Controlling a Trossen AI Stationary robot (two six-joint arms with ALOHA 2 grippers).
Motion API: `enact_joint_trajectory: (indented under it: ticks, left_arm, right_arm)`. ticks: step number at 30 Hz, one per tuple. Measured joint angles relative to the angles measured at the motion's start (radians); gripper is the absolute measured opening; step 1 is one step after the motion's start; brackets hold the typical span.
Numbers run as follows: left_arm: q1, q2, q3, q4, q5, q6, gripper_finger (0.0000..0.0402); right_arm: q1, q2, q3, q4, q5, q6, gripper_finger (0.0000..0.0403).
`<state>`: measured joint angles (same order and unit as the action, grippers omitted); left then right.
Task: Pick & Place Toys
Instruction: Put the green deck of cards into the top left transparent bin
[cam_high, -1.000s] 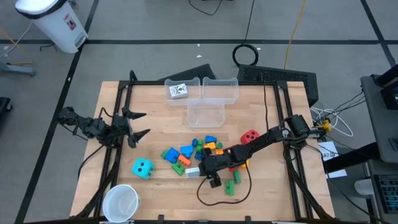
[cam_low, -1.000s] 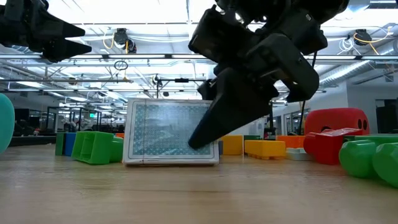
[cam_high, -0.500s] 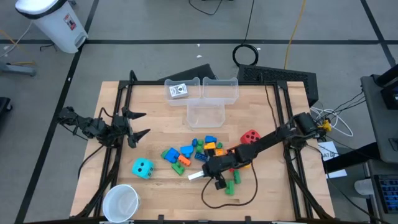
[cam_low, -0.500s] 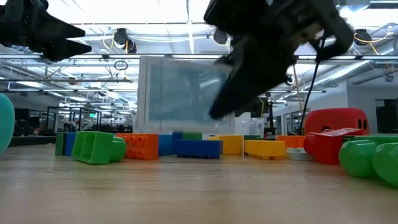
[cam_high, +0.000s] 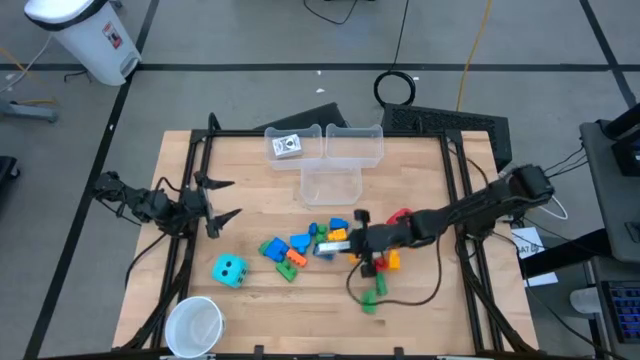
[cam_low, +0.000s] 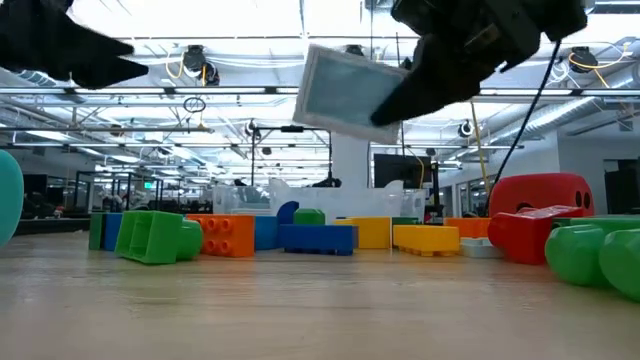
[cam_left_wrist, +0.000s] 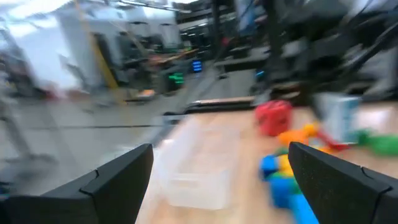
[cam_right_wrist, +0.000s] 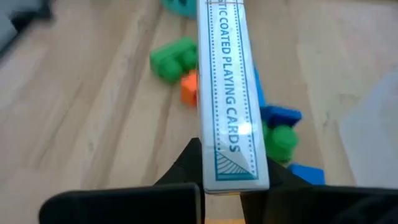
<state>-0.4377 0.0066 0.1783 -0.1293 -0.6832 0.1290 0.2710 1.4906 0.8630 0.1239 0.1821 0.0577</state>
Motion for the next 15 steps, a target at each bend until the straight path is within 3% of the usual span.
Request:
enact_joint_trajectory:
  ticks: [6,10,15]
  left_arm:
    - [0.001,0.002,0.000,0.030,0.158,-0.014,0.0379]
    - [0.001,0.010,-0.001,0.106,0.288,0.078,0.0379]
    - [0.001,0.013,-0.001,0.207,0.422,0.088,0.0379]
  right_arm:
    - [-0.078,-0.079,-0.147,0.156,0.001,0.002,0.0025]
    - [-0.129,-0.077,-0.153,0.147,-0.010,0.001,0.0025]
    - [-0.192,-0.077,-0.153,0.157,-0.077,-0.018,0.0025]
